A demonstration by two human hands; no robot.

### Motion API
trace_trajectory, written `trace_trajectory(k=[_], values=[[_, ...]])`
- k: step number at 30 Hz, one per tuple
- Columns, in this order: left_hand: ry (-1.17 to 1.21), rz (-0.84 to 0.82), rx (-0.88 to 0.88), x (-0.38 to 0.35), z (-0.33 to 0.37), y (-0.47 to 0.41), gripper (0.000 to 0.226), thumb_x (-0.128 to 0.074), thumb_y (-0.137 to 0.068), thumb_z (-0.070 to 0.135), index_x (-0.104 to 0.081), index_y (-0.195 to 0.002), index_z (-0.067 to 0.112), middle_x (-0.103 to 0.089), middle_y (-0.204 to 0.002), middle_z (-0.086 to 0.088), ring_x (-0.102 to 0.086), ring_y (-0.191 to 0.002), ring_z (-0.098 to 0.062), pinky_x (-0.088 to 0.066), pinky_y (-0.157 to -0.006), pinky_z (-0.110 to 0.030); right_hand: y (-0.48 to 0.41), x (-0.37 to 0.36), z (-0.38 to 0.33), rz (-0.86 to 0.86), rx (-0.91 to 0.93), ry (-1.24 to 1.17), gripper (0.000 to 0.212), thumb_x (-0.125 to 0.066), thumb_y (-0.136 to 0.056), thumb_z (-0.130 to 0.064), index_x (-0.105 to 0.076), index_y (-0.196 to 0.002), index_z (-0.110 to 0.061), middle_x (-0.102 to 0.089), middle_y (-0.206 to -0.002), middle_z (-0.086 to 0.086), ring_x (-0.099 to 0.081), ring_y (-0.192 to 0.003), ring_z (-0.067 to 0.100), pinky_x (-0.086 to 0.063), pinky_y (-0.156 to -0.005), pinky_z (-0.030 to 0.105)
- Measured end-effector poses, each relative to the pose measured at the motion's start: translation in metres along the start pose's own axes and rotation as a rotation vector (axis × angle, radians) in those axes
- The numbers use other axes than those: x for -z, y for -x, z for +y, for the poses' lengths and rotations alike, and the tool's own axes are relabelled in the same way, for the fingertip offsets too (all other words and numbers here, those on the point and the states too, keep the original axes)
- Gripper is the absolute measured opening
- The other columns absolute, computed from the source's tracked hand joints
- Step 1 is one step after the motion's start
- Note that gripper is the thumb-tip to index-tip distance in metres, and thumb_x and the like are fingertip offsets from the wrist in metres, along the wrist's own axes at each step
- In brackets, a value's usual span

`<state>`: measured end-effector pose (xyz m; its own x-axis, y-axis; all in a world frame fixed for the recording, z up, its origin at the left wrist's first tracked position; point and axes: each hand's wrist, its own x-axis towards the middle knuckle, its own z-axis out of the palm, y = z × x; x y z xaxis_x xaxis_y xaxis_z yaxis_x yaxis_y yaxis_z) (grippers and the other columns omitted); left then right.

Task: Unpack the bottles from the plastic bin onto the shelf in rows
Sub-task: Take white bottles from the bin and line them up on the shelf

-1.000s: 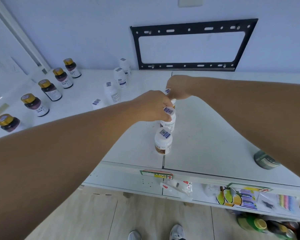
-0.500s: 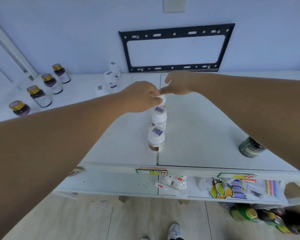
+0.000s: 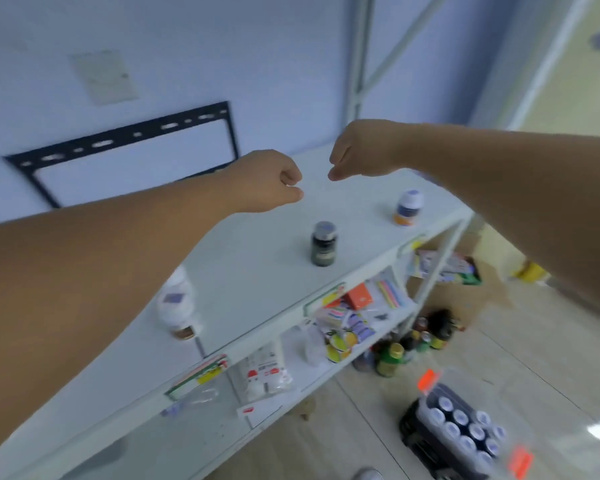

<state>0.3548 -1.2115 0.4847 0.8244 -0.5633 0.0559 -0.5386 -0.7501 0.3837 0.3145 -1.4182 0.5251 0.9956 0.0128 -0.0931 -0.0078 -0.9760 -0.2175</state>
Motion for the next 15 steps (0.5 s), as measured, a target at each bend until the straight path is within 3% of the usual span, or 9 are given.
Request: trace_trajectory(k=[2, 5, 7, 11, 15], values=[[0.037, -0.024, -0.087, -0.017, 0.042, -0.019, 0.038, -0.072, -0.086, 0.040, -0.067, -0.121, 0.025, -0.067, -0.118, 0.011, -0.062, -0.098, -0.007, -0.043, -0.078, -0.018, 0.033, 0.009, 0.041, 0.034, -0.103, 0.019, 0.046, -0.070, -0.083, -0.041, -0.069, -0.104, 0.000, -0.064, -0.089, 0.018, -0.052, -0.071, 0.022, -0.042, -0.071, 0.029], [0.042, -0.081, -0.219, -0.050, 0.106, -0.042, 0.038, -0.073, -0.085, 0.037, -0.069, -0.119, 0.022, -0.068, -0.117, 0.009, -0.064, -0.103, -0.010, -0.048, -0.084, -0.022, 0.083, 0.015, 0.100, 0.045, -0.234, 0.042, 0.040, -0.072, -0.083, -0.044, -0.074, -0.106, -0.011, -0.074, -0.104, 0.009, -0.067, -0.094, 0.030, -0.051, -0.082, 0.031], [0.025, -0.137, -0.300, -0.077, 0.147, -0.056, 0.037, -0.073, -0.083, 0.036, -0.069, -0.118, 0.022, -0.069, -0.117, 0.007, -0.064, -0.105, -0.010, -0.048, -0.091, -0.024, 0.109, 0.011, 0.141, 0.021, -0.301, 0.058, 0.044, -0.070, -0.085, -0.045, -0.073, -0.108, -0.008, -0.072, -0.109, 0.014, -0.066, -0.102, 0.034, -0.047, -0.077, 0.033], [-0.018, -0.256, -0.444, -0.134, 0.218, -0.079, 0.038, -0.075, -0.083, 0.034, -0.070, -0.118, 0.019, -0.071, -0.117, 0.003, -0.062, -0.097, -0.007, -0.047, -0.090, -0.023, 0.157, -0.008, 0.215, -0.032, -0.404, 0.040, 0.044, -0.065, -0.092, -0.040, -0.071, -0.116, -0.003, -0.069, -0.118, 0.016, -0.063, -0.109, 0.033, -0.051, -0.091, 0.035], [-0.079, -0.362, -0.511, -0.190, 0.272, -0.098, 0.038, -0.073, -0.084, 0.036, -0.069, -0.119, 0.022, -0.069, -0.117, 0.005, -0.064, -0.106, -0.012, -0.049, -0.093, -0.028, 0.199, -0.033, 0.283, -0.055, -0.545, -0.050, 0.048, -0.065, -0.092, -0.039, -0.069, -0.119, 0.000, -0.068, -0.122, 0.017, -0.062, -0.112, 0.033, -0.050, -0.096, 0.039]])
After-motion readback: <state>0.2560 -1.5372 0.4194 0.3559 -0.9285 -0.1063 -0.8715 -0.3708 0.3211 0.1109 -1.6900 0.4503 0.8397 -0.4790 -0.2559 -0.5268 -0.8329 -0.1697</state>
